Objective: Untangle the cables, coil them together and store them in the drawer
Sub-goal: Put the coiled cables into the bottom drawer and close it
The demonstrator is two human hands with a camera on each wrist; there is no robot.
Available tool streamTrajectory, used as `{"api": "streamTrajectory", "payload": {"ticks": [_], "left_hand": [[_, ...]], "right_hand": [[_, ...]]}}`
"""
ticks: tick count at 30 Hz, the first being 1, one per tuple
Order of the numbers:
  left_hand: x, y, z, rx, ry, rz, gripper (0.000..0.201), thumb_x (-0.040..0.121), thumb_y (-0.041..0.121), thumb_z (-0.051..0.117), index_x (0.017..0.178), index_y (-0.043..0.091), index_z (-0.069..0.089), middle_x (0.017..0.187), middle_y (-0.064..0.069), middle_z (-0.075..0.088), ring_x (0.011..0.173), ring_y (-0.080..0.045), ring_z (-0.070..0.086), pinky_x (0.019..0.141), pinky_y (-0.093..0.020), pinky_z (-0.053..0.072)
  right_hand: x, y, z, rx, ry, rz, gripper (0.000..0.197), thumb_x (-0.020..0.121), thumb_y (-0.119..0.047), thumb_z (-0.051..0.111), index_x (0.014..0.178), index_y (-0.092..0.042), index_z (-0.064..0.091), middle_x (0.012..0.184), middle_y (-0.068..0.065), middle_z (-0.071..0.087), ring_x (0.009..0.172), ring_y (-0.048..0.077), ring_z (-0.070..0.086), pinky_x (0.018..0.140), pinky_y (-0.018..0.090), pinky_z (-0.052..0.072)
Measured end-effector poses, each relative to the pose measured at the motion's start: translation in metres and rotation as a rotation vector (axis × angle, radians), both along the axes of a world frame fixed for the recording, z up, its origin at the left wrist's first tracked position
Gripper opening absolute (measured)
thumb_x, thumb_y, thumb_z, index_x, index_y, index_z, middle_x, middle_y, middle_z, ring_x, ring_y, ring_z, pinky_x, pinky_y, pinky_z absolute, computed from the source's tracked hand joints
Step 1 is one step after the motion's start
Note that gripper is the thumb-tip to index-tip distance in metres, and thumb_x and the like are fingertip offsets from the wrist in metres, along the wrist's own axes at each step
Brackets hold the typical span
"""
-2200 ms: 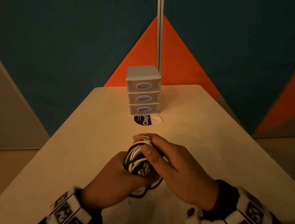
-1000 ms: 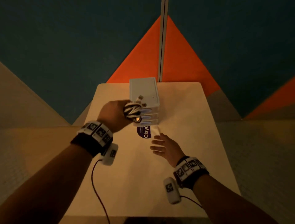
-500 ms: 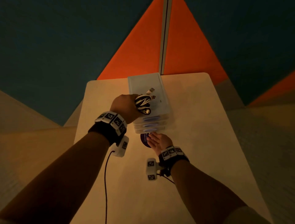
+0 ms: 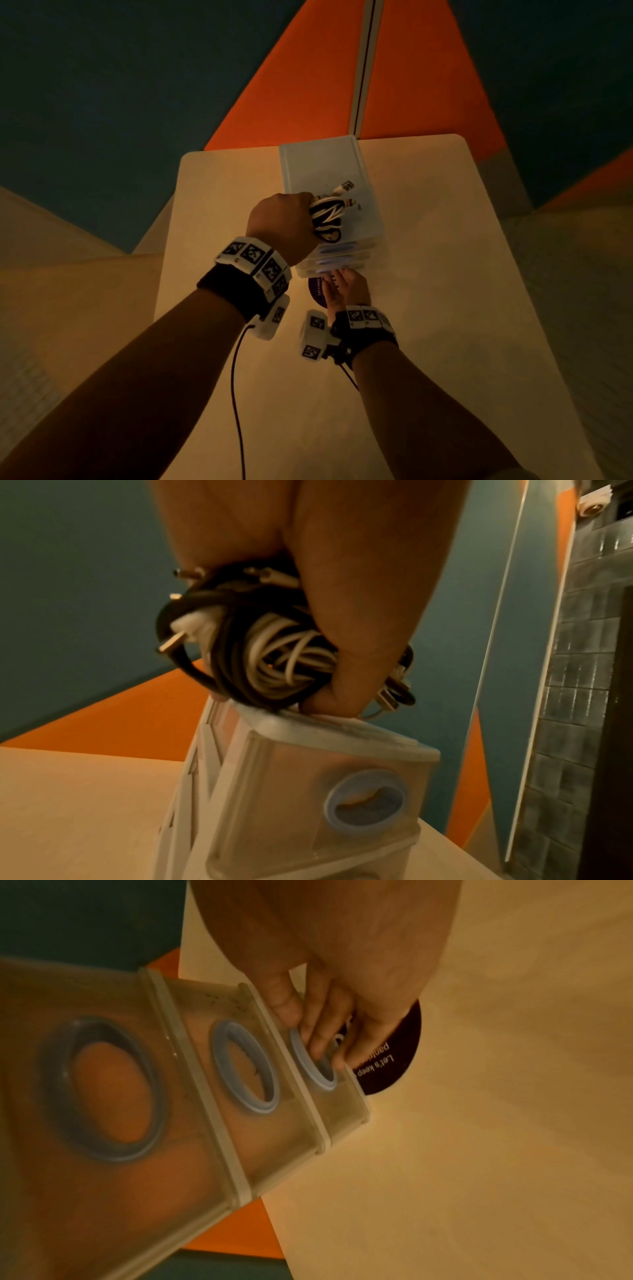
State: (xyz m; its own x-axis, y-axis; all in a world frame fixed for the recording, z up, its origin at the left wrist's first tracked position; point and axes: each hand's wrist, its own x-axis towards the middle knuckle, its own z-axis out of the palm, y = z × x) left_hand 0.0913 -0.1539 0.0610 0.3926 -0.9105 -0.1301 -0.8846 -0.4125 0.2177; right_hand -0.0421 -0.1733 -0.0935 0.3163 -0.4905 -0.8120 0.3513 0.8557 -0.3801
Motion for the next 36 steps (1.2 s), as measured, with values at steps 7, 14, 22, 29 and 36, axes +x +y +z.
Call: {"api": "streamTrajectory", "payload": {"ticks": [7,14,22,29,36], "left_hand": [[0.000,0.003,0.000,-0.015,0.005,0.000,0.031,0.085,0.056,0.061,0.090,0.029,0.045,0.082,0.000,0.058,0.079,-0.027,0.060,0.066,-0.031,0.042],[0.002,0.002,-0.005,-0.013,-0.022,-0.013,0.032,0.086,0.053,0.062,0.097,0.023,0.057,0.083,0.000,0.062,0.075,-0.026,0.058,0.066,-0.032,0.043],[0.000,0.001,-0.003,-0.015,-0.018,-0.002,0.032,0.086,0.052,0.063,0.098,0.022,0.059,0.085,-0.002,0.065,0.077,-0.028,0.062,0.068,-0.034,0.050],[-0.007,0.003,0.005,0.004,-0.019,0.001,0.033,0.087,0.050,0.063,0.102,0.021,0.060,0.090,-0.004,0.068,0.082,-0.029,0.064,0.068,-0.035,0.049],[-0.020,0.042,0.016,-0.287,0.048,-0.023,0.023,0.082,0.038,0.066,0.097,0.020,0.066,0.085,-0.005,0.071,0.077,-0.032,0.066,0.063,-0.035,0.050]], "right_hand": [[-0.001,0.007,-0.009,-0.046,-0.042,-0.078,0.044,0.110,-0.017,0.034,0.152,-0.003,0.038,0.156,0.016,0.041,0.146,0.027,0.039,0.119,0.034,0.035],[0.009,0.011,0.006,0.031,-0.137,-0.272,0.039,0.107,-0.017,0.047,0.141,0.000,0.052,0.125,0.016,0.064,0.133,0.030,0.053,0.108,0.036,0.045],[-0.040,0.067,-0.007,0.097,-0.172,-0.331,0.036,0.102,-0.012,0.053,0.136,0.001,0.056,0.130,0.021,0.065,0.110,0.028,0.066,0.094,0.034,0.055],[-0.073,0.094,-0.011,0.106,-0.148,-0.270,0.038,0.101,-0.013,0.056,0.136,0.001,0.057,0.134,0.020,0.064,0.123,0.031,0.063,0.097,0.037,0.056],[-0.110,0.074,0.031,-0.057,0.309,0.335,0.012,0.095,-0.023,0.068,0.096,-0.011,0.068,0.096,0.009,0.070,0.082,0.021,0.066,0.070,0.032,0.052]]}}
